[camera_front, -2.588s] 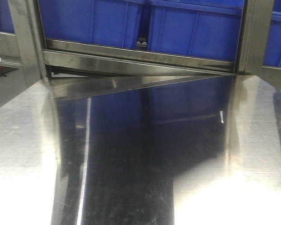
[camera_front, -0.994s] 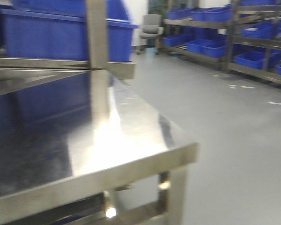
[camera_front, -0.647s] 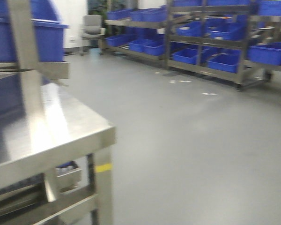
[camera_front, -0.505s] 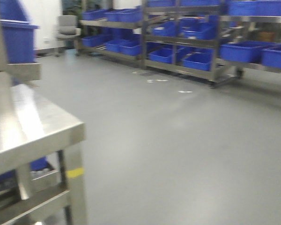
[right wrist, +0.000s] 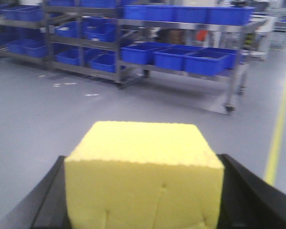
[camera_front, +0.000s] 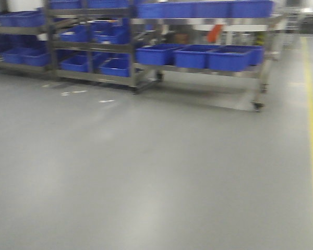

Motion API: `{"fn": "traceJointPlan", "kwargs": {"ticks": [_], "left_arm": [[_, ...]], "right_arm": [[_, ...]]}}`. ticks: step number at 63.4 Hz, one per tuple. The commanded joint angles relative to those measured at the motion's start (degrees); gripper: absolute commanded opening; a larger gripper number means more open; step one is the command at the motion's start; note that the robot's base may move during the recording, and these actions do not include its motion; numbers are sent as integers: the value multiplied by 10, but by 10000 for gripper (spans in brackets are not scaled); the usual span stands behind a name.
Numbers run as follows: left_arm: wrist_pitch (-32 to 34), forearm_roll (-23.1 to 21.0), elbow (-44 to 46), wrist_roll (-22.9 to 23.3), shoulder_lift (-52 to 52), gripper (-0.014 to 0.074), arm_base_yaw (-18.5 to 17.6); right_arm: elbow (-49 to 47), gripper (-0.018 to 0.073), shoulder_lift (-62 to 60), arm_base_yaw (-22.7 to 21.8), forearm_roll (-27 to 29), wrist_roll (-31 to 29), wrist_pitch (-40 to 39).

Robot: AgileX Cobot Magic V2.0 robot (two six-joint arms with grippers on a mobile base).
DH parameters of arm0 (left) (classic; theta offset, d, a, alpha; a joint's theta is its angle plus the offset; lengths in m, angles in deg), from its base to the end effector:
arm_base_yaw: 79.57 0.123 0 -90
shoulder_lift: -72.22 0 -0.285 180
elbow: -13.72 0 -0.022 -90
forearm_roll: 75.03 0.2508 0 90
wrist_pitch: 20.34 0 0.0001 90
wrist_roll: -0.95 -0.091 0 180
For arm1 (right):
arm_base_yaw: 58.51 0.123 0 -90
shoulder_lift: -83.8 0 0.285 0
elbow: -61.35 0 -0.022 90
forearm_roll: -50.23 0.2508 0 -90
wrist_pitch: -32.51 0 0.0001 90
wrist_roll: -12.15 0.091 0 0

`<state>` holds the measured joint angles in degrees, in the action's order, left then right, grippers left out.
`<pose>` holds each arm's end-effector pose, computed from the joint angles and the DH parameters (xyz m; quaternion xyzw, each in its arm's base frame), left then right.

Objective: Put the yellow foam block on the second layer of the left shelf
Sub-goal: 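Drive the base away from the table down the aisle holding the block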

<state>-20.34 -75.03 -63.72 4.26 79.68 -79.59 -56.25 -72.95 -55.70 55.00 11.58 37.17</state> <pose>0.0559 0.0000 0.2122 -0.0194 0.6747 -0.0214 0.7376 0.0774 0.0044 0.2759 0.0061 0.7089 0.0454 0.7038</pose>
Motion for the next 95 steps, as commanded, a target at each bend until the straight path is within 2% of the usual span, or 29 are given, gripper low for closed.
{"fn": "traceJointPlan", "kwargs": {"ticks": [1,95], "left_arm": [[46,-3,-15,2,-12,124,-3],[46,-3,-15,2,-12,124,-3]], "right_arm": [[-17,505,3,-3,1,-2,-55],[-17,505,4,-3,1,-2,-54]]}}
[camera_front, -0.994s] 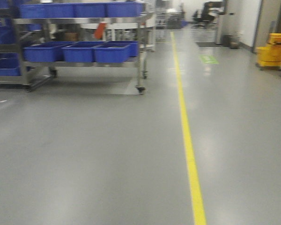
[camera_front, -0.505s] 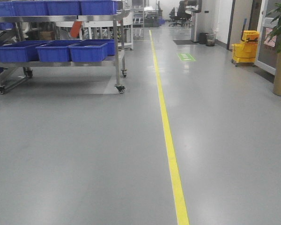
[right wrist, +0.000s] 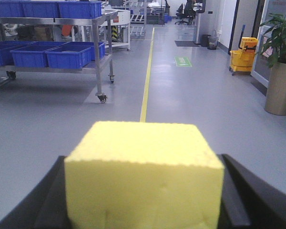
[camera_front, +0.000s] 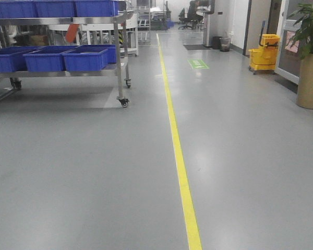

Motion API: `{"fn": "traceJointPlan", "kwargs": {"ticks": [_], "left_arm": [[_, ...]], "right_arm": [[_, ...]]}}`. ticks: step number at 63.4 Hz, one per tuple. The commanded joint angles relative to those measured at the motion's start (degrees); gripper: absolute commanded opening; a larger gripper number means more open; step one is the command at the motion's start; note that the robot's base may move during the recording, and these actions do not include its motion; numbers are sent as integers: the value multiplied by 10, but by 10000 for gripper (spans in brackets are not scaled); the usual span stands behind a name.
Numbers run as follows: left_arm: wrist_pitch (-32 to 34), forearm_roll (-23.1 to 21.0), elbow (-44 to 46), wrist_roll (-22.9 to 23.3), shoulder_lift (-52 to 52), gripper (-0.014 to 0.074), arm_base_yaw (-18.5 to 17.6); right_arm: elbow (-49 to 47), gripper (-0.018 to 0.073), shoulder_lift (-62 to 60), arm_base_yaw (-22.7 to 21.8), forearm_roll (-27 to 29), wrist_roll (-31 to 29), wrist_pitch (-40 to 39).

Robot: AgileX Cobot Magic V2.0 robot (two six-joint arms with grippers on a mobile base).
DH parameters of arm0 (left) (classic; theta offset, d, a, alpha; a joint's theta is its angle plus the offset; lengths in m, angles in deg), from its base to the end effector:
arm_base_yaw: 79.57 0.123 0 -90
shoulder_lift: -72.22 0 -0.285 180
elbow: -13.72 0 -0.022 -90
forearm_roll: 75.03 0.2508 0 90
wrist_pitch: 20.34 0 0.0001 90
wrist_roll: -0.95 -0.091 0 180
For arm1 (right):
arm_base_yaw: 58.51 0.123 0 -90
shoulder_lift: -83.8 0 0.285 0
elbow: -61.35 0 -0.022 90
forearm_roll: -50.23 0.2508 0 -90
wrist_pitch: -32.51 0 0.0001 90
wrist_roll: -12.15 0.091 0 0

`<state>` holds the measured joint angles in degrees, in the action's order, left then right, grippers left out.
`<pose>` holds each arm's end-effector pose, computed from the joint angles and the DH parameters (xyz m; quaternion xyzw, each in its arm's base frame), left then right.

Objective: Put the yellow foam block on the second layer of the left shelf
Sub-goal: 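Drive the base away from the table down the aisle holding the block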

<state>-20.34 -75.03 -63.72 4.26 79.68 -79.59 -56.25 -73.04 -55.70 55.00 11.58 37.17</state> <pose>0.0559 0.0000 0.2122 -0.0194 0.6747 -0.0214 0.7376 0.0772 0.0044 0.2760 0.0061 0.7083 0.0454 0.7044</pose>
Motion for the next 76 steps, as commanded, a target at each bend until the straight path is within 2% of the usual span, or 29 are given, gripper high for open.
{"fn": "traceJointPlan", "kwargs": {"ticks": [1,76], "left_arm": [[46,-3,-15,2,-12,124,-3],[46,-3,-15,2,-12,124,-3]], "right_arm": [[-17,505,5,-3,1,-2,-54],[-17,505,5,-3,1,-2,-53]]}}
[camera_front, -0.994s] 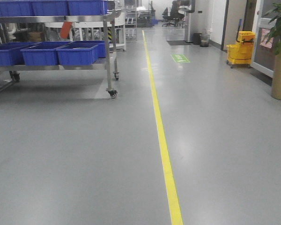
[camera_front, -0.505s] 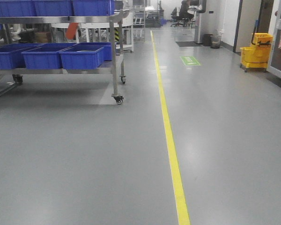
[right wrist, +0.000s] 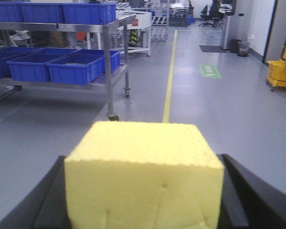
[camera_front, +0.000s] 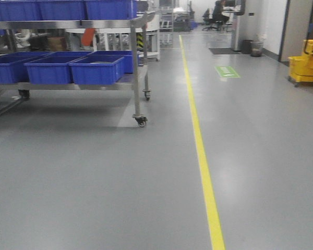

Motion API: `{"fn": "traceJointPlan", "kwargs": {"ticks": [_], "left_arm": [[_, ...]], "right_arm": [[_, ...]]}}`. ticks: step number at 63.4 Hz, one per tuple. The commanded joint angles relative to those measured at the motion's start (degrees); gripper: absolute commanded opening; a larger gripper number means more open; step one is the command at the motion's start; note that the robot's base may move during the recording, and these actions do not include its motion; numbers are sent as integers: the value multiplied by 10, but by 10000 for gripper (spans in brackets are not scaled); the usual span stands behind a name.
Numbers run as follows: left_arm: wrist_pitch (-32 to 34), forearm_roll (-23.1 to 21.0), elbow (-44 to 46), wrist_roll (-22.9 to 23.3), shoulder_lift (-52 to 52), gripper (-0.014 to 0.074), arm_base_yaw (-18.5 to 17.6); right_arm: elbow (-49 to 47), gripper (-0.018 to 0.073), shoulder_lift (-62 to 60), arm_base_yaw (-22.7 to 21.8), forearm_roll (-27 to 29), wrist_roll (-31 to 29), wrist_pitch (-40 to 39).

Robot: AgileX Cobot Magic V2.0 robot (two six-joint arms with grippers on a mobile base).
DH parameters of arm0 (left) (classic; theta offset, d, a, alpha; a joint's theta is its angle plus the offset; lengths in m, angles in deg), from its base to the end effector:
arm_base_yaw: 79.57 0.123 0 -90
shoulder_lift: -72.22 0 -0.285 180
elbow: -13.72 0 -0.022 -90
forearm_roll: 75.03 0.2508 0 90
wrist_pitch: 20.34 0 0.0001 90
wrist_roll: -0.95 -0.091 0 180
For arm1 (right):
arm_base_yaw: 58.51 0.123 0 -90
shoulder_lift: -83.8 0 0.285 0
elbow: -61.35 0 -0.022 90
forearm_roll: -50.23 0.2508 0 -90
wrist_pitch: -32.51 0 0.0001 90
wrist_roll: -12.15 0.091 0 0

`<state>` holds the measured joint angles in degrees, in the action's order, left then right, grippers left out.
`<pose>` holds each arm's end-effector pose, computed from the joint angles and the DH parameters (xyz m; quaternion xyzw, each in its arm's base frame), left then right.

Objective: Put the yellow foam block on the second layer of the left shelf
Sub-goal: 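Drive the base away from the table down the aisle holding the block, then turn the base toward the shelf rack of blue bins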

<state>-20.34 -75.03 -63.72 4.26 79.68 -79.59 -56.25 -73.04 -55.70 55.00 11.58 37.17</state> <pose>0.0559 0.0000 0.2122 -0.0194 0.6747 -0.0214 0.7376 0.0772 0.0044 0.2760 0.0061 0.7083 0.0454 0.7044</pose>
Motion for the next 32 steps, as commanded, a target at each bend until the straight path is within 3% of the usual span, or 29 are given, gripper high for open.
{"fn": "traceJointPlan", "kwargs": {"ticks": [1,32], "left_arm": [[46,-3,-15,2,-12,124,-3],[46,-3,-15,2,-12,124,-3]], "right_arm": [[-17,505,5,-3,1,-2,-53],[-17,505,5,-3,1,-2,-53]]}}
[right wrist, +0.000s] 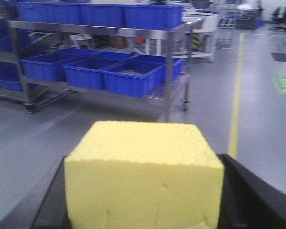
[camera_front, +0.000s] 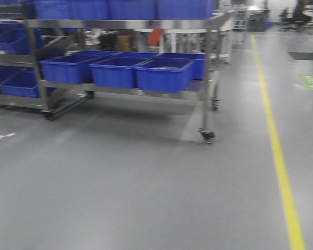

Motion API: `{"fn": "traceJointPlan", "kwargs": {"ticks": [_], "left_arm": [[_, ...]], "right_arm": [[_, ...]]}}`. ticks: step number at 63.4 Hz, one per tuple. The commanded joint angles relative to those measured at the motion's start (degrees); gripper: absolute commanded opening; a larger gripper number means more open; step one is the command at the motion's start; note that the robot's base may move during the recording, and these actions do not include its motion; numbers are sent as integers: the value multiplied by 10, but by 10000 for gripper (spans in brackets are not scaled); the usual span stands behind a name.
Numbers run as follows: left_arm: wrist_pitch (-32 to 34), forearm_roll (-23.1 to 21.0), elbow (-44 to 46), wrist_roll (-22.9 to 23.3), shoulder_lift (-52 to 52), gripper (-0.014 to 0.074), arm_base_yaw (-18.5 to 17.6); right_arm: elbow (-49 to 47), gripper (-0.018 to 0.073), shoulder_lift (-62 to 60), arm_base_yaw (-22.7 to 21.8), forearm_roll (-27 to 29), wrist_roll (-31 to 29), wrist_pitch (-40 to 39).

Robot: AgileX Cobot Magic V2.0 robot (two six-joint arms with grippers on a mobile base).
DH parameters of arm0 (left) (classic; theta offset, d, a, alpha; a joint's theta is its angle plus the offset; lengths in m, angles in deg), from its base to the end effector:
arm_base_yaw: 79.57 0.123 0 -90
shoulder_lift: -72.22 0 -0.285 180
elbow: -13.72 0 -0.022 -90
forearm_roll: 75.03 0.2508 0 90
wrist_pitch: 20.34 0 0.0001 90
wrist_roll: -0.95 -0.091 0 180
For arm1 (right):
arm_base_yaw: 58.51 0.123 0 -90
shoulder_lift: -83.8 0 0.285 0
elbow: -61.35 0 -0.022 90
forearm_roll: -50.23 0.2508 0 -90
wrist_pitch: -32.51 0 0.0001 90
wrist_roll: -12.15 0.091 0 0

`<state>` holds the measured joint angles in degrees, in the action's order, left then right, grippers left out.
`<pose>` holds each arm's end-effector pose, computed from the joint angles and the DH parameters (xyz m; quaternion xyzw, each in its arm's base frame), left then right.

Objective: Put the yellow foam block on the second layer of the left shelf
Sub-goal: 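Turn the base toward the shelf rack of blue bins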

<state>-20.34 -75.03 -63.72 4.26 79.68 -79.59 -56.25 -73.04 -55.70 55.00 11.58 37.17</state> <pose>0.0559 0.0000 0.2122 -0.0194 0.6747 -0.0214 0.7376 0.0772 0.0044 0.2760 0.0061 0.7083 0.0454 0.7044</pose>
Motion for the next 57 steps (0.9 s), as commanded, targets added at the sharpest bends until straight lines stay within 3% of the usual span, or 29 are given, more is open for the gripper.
{"fn": "traceJointPlan", "kwargs": {"ticks": [1,57], "left_arm": [[46,-3,-15,2,-12,124,-3],[46,-3,-15,2,-12,124,-2]], "right_arm": [[-17,505,5,-3,1,-2,-53],[-17,505,5,-3,1,-2,-53]]}}
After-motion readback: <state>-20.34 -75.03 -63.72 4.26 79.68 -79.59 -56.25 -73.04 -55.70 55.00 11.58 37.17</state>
